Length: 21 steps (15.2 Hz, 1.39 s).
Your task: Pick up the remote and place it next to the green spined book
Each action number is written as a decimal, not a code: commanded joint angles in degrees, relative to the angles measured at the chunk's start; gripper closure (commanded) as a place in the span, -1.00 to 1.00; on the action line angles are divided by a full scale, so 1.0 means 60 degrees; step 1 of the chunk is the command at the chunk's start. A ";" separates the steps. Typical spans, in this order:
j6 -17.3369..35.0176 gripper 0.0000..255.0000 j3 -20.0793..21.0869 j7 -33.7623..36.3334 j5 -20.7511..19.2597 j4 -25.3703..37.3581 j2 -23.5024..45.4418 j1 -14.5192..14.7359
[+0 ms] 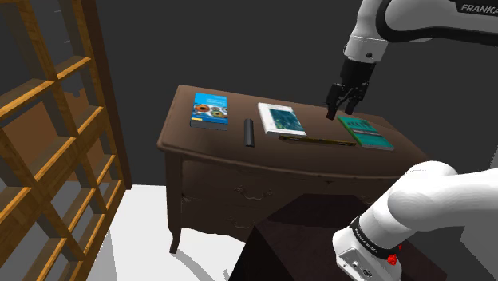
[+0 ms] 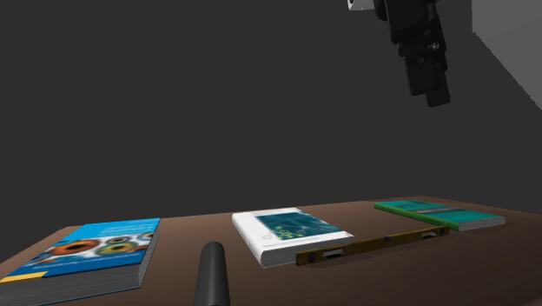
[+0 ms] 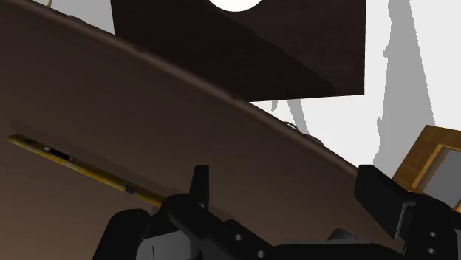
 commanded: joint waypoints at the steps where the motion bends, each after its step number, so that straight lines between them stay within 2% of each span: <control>1: 0.0000 -1.00 0.0000 0.0000 0.0000 0.0000 0.0000 0.0000; 11: 0.3402 -1.00 0.0958 0.2261 0.0882 -0.0115 0.2694 -0.0201; 21: 0.6239 -1.00 0.1597 0.4450 0.0861 0.1187 0.6177 -0.0492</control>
